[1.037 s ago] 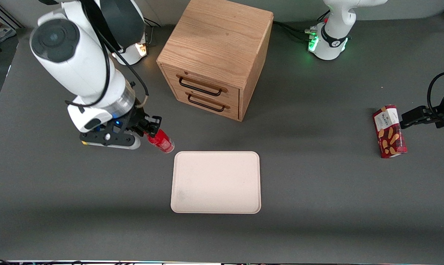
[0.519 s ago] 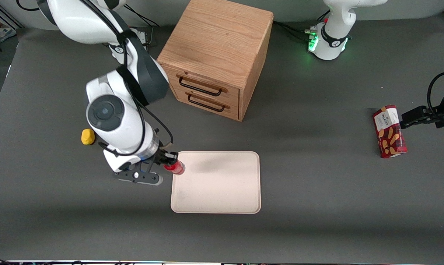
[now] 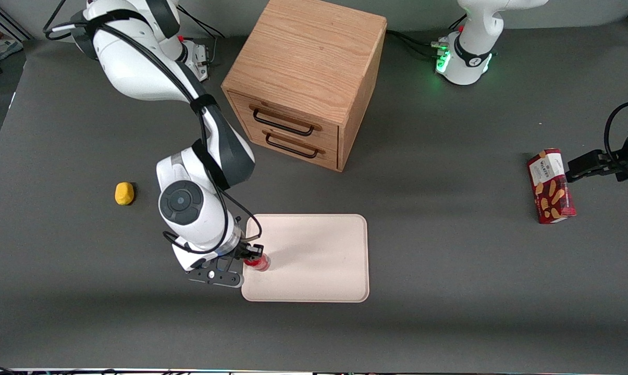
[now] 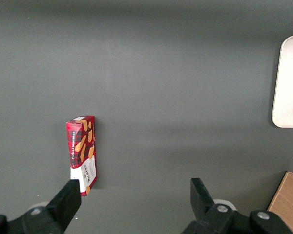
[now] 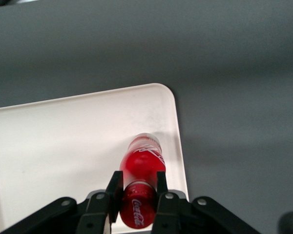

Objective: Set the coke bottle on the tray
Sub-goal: 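Stand the bottle upright on the tray and open the right gripper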

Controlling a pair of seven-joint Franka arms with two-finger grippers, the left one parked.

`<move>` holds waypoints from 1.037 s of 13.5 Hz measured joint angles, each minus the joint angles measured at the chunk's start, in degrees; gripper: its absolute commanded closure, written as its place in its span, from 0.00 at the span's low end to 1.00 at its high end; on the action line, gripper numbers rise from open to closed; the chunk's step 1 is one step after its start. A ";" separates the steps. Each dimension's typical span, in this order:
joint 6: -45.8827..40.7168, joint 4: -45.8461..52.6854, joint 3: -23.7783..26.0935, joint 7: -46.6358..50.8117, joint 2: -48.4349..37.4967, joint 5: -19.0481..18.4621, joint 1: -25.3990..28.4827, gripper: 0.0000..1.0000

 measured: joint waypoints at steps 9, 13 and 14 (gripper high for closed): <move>0.62 0.07 0.03 0.00 1.45 -0.14 -0.10 0.08; 0.78 0.33 0.03 0.00 1.40 -0.14 -0.10 0.00; 0.77 0.51 0.03 0.00 1.21 -0.13 -0.10 0.00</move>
